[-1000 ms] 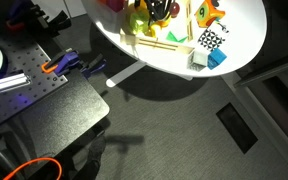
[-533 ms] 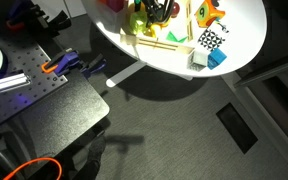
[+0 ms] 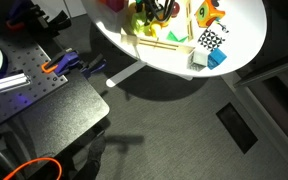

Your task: Put the yellow block on the pink block, put the plushy cube on the left in the crate and then put the yellow block back in the crate

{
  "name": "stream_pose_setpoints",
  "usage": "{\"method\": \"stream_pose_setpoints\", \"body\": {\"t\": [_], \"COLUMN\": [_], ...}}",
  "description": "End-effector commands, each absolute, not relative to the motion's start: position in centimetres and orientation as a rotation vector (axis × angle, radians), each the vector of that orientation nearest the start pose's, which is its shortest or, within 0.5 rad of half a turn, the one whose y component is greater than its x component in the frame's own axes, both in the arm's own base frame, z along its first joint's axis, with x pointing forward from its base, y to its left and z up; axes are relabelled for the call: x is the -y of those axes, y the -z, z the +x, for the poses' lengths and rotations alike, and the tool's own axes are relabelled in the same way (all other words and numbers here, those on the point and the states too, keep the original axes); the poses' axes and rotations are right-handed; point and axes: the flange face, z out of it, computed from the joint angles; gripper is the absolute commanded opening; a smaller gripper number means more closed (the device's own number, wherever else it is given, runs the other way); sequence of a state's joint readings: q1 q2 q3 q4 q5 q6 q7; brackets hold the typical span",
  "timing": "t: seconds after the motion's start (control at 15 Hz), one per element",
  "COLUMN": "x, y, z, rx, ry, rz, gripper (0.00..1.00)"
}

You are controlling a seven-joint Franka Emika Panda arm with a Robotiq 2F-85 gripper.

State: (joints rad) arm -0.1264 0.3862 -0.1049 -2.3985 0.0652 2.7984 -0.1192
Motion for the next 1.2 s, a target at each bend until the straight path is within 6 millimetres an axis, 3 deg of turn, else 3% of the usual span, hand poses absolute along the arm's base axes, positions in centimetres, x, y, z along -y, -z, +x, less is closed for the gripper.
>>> {"method": "stream_pose_setpoints", "body": {"t": [0.0,0.53,1.13], "x": [11.3,8.3,3.0], "y": [-18.0,-22.1,-25.9], "z": [48.8,49.4,48.2], "rx": [-0.255,-0.177,-0.009], "ry": [0.057,0.166,0.121], "rz": [-3.161,-3.175,-3.095], "gripper": [0.30,0.30,0.30]}}
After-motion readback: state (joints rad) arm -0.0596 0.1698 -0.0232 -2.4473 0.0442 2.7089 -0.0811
